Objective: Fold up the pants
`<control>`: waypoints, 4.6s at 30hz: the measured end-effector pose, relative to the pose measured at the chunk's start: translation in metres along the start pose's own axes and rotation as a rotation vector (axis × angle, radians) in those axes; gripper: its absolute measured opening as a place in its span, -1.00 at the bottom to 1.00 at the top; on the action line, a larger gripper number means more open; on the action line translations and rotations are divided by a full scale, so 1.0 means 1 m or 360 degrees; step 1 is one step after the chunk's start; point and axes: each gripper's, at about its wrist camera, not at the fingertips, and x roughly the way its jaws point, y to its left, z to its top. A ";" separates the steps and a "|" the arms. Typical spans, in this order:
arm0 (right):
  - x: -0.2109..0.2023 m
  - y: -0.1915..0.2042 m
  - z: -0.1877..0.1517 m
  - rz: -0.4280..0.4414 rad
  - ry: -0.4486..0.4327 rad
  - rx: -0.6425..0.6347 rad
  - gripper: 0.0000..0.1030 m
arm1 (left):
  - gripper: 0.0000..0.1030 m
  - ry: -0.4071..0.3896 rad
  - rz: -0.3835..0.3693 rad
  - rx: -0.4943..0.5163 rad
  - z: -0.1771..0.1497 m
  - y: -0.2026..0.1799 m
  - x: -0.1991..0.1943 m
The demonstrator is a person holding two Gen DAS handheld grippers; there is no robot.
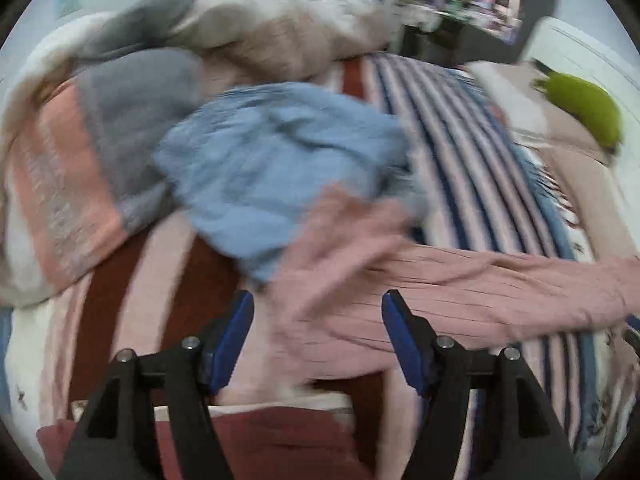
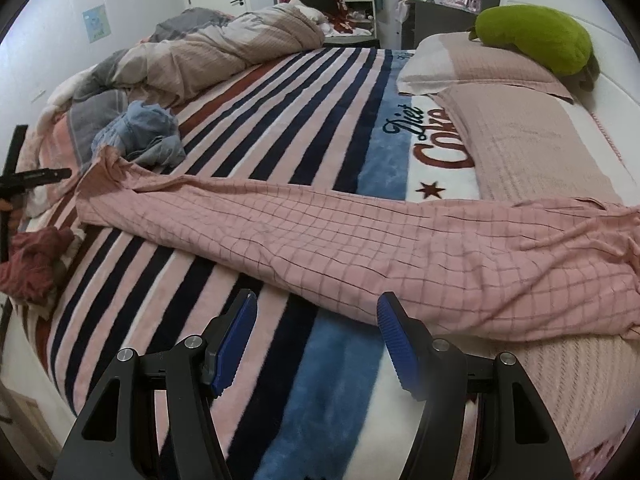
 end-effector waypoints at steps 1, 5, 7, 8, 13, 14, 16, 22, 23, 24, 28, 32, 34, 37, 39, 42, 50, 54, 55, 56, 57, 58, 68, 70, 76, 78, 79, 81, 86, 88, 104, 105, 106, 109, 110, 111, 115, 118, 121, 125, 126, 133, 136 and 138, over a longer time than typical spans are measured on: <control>0.003 0.001 0.000 0.0012 0.0005 -0.0004 0.14 | 0.22 0.0011 -0.0035 0.0031 -0.001 -0.009 0.001; 0.014 0.007 0.000 0.0066 0.0009 -0.0011 0.14 | 0.18 0.0069 -0.0144 0.0142 -0.001 -0.058 0.036; 0.018 0.009 0.001 0.0104 0.0007 -0.0005 0.13 | 0.09 0.0105 -0.0120 0.0168 -0.003 -0.068 0.053; 0.020 0.011 0.004 0.0118 -0.0004 -0.0008 0.13 | 0.05 0.0123 -0.0112 0.0161 -0.004 -0.068 0.062; 0.055 0.032 0.041 0.0215 -0.0080 -0.0103 -0.33 | -0.41 0.0155 -0.0031 0.0153 -0.002 -0.059 0.099; 0.067 0.039 0.050 0.0261 -0.0066 -0.0117 -0.38 | -0.45 0.0188 -0.0060 0.0138 -0.001 -0.057 0.108; 0.083 0.053 0.059 0.0309 -0.0052 -0.0145 -0.39 | -0.55 0.0224 -0.0100 0.0126 0.000 -0.057 0.120; 0.107 0.077 0.057 0.0373 0.0006 -0.0190 -0.38 | -0.55 0.0214 -0.0061 0.0132 0.011 -0.059 0.144; 0.111 0.077 0.055 0.0376 0.0029 -0.0184 -0.39 | -0.55 0.0192 -0.0057 0.0130 0.016 -0.059 0.146; 0.114 0.076 0.053 0.0374 0.0046 -0.0177 -0.39 | -0.55 0.0171 -0.0051 0.0127 0.019 -0.059 0.148; 0.119 0.069 0.048 0.0359 0.0088 -0.0146 -0.38 | -0.55 0.0053 -0.0037 0.0111 0.030 -0.058 0.154; 0.118 0.062 0.044 0.0353 0.0095 -0.0105 -0.38 | -0.55 -0.0036 -0.0067 0.0059 0.037 -0.057 0.153; 0.115 0.060 0.043 0.0352 0.0097 -0.0091 -0.38 | -0.37 -0.0092 -0.0073 0.0168 0.033 -0.068 0.142; 0.110 0.059 0.041 0.0349 0.0097 -0.0082 -0.38 | -0.32 -0.0178 0.0048 0.0272 0.037 -0.079 0.130; 0.108 0.059 0.041 0.0348 0.0095 -0.0079 -0.38 | -0.32 -0.0222 0.0006 0.0220 0.048 -0.075 0.126; 0.108 0.059 0.042 0.0350 0.0089 -0.0075 -0.38 | -0.32 -0.0255 0.0061 0.0222 0.062 -0.070 0.130; 0.082 0.038 0.031 0.0274 0.0054 -0.0034 -0.38 | 0.28 -0.0338 -0.0017 0.0313 0.050 -0.092 0.093; 0.041 -0.003 0.009 0.0089 -0.0021 0.0080 -0.22 | 0.29 -0.0313 -0.0159 0.0311 0.029 -0.118 0.065; 0.027 -0.016 0.001 0.0027 -0.0048 0.0123 -0.11 | 0.29 -0.0305 -0.0199 0.0298 0.024 -0.124 0.060; 0.013 -0.031 -0.009 -0.0038 -0.0075 0.0173 -0.08 | 0.30 -0.0294 -0.0237 0.0302 0.018 -0.133 0.055; -0.002 -0.046 -0.018 -0.0099 -0.0097 0.0218 -0.07 | 0.30 -0.0292 -0.0253 0.0314 0.013 -0.139 0.052; -0.013 -0.057 -0.025 -0.0151 -0.0113 0.0253 -0.05 | 0.30 -0.0291 -0.0256 0.0326 0.006 -0.146 0.050; -0.082 -0.166 -0.065 -0.0361 -0.0316 0.0641 0.26 | 0.30 -0.0074 -0.0264 0.0187 -0.047 -0.154 0.063; -0.079 -0.178 -0.064 -0.0328 -0.0338 0.0691 0.27 | 0.39 -0.0038 -0.0255 0.0100 -0.054 -0.141 0.065; -0.072 -0.199 -0.051 -0.0289 -0.0479 0.0755 0.27 | 0.46 0.0050 -0.0300 -0.0279 -0.079 -0.087 0.076; -0.069 -0.202 -0.048 -0.0289 -0.0513 0.0773 0.27 | 0.46 0.0051 -0.0327 -0.0391 -0.086 -0.073 0.079; -0.068 -0.203 -0.047 -0.0294 -0.0525 0.0780 0.27 | 0.46 0.0047 -0.0345 -0.0429 -0.089 -0.069 0.080; -0.067 -0.204 -0.046 -0.0302 -0.0550 0.0793 0.27 | 0.46 0.0047 -0.0368 -0.0460 -0.092 -0.065 0.083; -0.066 -0.199 -0.043 -0.0370 -0.0562 0.0784 0.26 | 0.46 -0.0020 -0.0405 -0.0632 -0.083 -0.049 0.092; -0.065 -0.199 -0.041 -0.0402 -0.0568 0.0780 0.20 | 0.46 -0.0065 -0.0370 -0.0663 -0.078 -0.045 0.095; -0.063 -0.207 -0.031 -0.0606 -0.0704 0.0797 -0.91 | -0.84 -0.0365 -0.0118 -0.0649 -0.053 -0.030 0.107; -0.065 -0.205 -0.031 -0.0622 -0.0711 0.0777 -0.91 | -0.85 -0.0403 -0.0098 -0.0606 -0.052 -0.034 0.098; -0.069 -0.203 -0.031 -0.0643 -0.0712 0.0749 -0.92 | -0.86 -0.0423 -0.0091 -0.0581 -0.053 -0.037 0.092; -0.081 -0.202 -0.033 -0.0638 -0.0708 0.0744 -0.94 | -0.86 -0.0443 -0.0127 -0.0558 -0.052 -0.040 0.073; -0.086 -0.202 -0.035 -0.0631 -0.0708 0.0757 -0.94 | -0.86 -0.0448 -0.0139 -0.0556 -0.054 -0.042 0.067; -0.091 -0.203 -0.037 -0.0630 -0.0709 0.0766 -0.97 | -0.86 -0.0453 -0.0144 -0.0546 -0.055 -0.042 0.060; -0.122 -0.207 -0.047 -0.0759 -0.0747 0.0737 -1.00 | -0.86 -0.0431 -0.0162 -0.0497 -0.061 -0.046 0.039; -0.129 -0.221 -0.051 -0.0588 -0.0598 0.0791 -0.94 | -0.86 -0.0319 -0.0127 -0.0457 -0.059 -0.048 0.045; -0.126 -0.216 -0.059 -0.0518 -0.0482 0.0788 -0.19 | -0.86 -0.0274 -0.0110 -0.0436 -0.064 -0.053 0.051; -0.114 -0.209 -0.067 -0.0407 -0.0428 0.0770 0.13 | -0.86 -0.0273 -0.0114 -0.0461 -0.065 -0.052 0.050; -0.109 -0.212 -0.067 -0.0391 -0.0403 0.0791 0.13 | -0.86 -0.0265 -0.0115 -0.0470 -0.064 -0.052 0.051; -0.085 -0.225 -0.052 -0.0342 -0.0517 0.0820 0.14 | -0.86 -0.0218 -0.0071 -0.0438 -0.066 -0.056 0.064; -0.075 -0.225 -0.043 -0.0411 -0.0539 0.0831 -0.17 | -0.86 -0.0213 -0.0068 -0.0403 -0.066 -0.060 0.068; -0.067 -0.223 -0.038 -0.0492 -0.0536 0.0802 -0.65 | -0.86 -0.0242 -0.0072 -0.0386 -0.065 -0.061 0.066</control>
